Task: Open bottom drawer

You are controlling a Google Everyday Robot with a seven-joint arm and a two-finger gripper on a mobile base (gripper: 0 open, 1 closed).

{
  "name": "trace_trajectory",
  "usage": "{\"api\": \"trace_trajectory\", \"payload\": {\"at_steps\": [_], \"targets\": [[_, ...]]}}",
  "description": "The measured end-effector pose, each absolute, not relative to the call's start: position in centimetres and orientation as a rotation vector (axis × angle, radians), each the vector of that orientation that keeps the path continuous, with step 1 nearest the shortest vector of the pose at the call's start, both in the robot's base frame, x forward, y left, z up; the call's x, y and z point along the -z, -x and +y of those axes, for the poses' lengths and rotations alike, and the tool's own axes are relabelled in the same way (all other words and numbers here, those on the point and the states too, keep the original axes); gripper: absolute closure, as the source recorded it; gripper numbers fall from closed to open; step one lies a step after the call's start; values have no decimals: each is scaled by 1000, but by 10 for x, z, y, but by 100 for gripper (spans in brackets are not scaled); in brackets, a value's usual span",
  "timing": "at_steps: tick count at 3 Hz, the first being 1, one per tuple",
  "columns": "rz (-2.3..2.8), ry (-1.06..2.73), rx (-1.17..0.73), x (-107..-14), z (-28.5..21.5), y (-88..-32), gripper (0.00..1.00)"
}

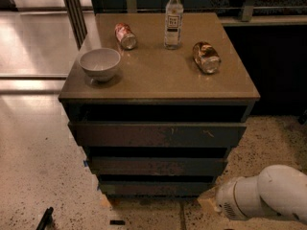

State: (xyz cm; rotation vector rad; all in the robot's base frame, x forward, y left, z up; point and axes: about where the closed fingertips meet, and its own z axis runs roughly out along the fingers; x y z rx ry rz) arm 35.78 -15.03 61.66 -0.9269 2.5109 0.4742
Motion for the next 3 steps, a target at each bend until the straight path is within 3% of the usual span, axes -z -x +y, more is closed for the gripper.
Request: {"api": "trace_trajectory", "payload": {"at_steps": [1, 2, 3], "targets": [[2656, 837, -563, -517, -135, -312, 100], [2744, 783, -572, -446, -129, -307, 100], [2740, 711, -545, -436, -121, -333, 100]]}}
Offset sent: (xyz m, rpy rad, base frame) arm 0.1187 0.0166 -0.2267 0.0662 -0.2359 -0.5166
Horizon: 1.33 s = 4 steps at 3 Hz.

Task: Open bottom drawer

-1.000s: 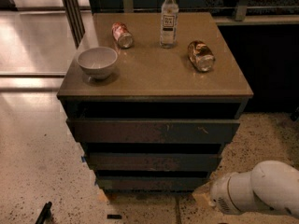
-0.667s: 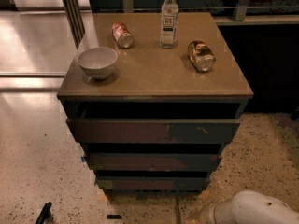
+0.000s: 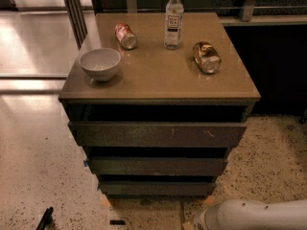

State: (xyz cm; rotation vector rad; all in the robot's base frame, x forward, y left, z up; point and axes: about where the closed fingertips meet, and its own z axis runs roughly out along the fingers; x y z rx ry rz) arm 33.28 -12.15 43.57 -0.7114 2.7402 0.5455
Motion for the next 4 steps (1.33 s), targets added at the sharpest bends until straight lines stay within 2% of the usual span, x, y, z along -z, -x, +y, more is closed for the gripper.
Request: {"api": "trace_trajectory", "payload": {"at_steps": [1, 4], "targets": [[2733, 678, -527, -433, -126, -325, 100], [2620, 421, -480, -371, -144, -379, 100]]}}
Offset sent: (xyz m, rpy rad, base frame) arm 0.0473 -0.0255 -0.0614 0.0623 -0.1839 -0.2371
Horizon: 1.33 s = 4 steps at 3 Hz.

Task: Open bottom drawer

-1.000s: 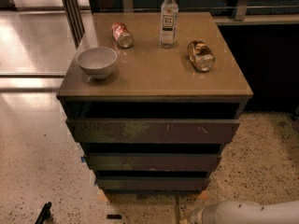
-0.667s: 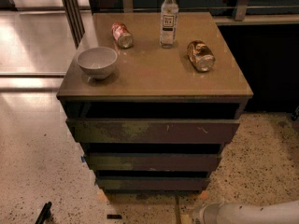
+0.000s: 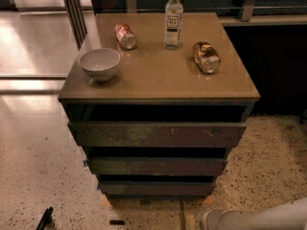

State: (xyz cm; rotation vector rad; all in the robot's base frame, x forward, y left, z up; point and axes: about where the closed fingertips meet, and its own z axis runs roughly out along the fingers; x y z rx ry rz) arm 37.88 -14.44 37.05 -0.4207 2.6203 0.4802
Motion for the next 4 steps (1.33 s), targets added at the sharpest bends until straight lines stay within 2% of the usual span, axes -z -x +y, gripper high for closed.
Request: {"api": "trace_trajectory", "payload": {"at_steps": [3, 4], "targets": [[2629, 277, -466, -338, -149, -385, 100], [2574, 130, -460, -310, -139, -412, 100]]}}
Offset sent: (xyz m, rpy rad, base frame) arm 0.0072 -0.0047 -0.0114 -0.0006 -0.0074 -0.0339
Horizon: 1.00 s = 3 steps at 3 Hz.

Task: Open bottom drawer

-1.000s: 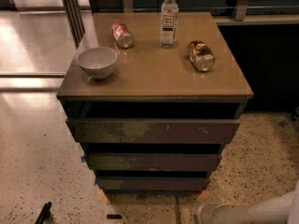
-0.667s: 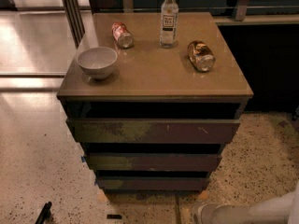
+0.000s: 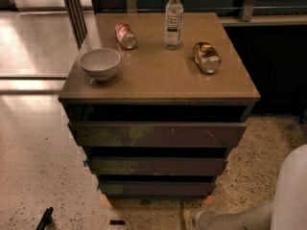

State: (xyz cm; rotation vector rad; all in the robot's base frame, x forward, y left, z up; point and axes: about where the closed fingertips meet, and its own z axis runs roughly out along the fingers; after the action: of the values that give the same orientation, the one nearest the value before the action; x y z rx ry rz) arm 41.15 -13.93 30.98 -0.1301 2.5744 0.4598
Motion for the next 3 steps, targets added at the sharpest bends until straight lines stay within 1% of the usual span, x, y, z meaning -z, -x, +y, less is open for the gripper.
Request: {"api": "trace_trajectory", "payload": {"at_steps": [1, 2, 3], "targets": [[2492, 26, -445, -295, -134, -452, 100], [2410, 2, -387, -287, -130, -516, 100], [2406, 2, -386, -287, -130, -519, 100]]}}
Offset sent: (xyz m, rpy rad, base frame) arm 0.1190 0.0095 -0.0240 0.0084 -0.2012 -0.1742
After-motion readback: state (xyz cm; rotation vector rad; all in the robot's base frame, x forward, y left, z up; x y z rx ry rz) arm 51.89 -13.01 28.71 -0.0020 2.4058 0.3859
